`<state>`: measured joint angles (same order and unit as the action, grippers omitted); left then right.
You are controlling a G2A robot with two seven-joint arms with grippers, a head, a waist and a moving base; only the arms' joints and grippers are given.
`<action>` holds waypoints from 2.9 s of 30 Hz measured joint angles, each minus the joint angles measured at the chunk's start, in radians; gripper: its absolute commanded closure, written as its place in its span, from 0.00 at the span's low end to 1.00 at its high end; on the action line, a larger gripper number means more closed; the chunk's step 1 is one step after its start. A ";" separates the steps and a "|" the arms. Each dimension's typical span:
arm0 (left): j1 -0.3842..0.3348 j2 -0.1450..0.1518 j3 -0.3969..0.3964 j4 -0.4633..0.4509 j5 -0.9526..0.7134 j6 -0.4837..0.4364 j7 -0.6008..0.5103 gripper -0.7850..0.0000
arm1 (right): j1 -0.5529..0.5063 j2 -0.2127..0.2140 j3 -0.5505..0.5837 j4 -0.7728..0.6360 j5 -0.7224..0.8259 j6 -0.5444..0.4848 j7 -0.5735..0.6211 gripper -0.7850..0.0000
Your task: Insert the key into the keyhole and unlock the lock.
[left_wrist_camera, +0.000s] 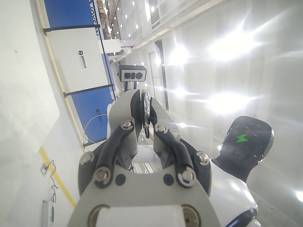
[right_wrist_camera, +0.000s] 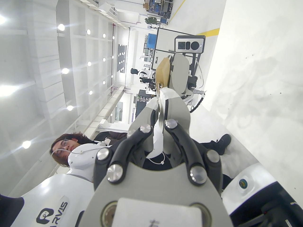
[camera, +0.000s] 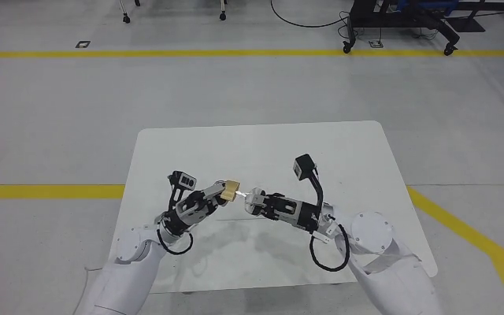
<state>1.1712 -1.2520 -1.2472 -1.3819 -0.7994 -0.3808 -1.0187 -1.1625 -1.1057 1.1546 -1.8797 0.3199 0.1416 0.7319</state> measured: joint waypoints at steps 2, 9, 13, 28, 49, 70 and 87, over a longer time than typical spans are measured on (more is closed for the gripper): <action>0.002 -0.001 0.002 -0.001 0.002 -0.005 0.000 1.00 | -0.001 0.000 -0.001 0.000 -0.004 0.006 -0.002 1.00; 0.005 -0.001 -0.002 0.003 -0.004 -0.020 -0.008 1.00 | -0.007 0.000 -0.001 -0.006 -0.005 0.018 0.006 1.00; 0.007 0.002 -0.018 0.009 -0.005 -0.017 -0.027 1.00 | -0.009 0.003 0.005 -0.011 0.008 0.037 0.046 1.00; -0.066 0.025 -0.060 0.079 -0.024 0.086 -0.302 1.00 | 0.015 0.015 0.039 0.041 0.130 0.134 0.239 1.00; -0.116 0.022 -0.014 0.145 -0.005 0.091 -0.339 1.00 | 0.051 0.013 -0.005 0.052 0.136 0.149 0.221 1.00; -0.124 0.031 -0.026 0.125 -0.003 0.096 -0.358 1.00 | 0.106 0.012 -0.040 0.072 0.141 0.188 0.239 1.00; -0.120 0.034 -0.027 0.118 -0.030 0.078 -0.361 1.00 | 0.090 -0.003 -0.011 0.122 0.273 0.002 0.105 1.00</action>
<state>1.0512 -1.2180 -1.2747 -1.2641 -0.8296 -0.3026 -1.3793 -1.0724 -1.1086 1.1431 -1.7575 0.5929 0.1437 0.8371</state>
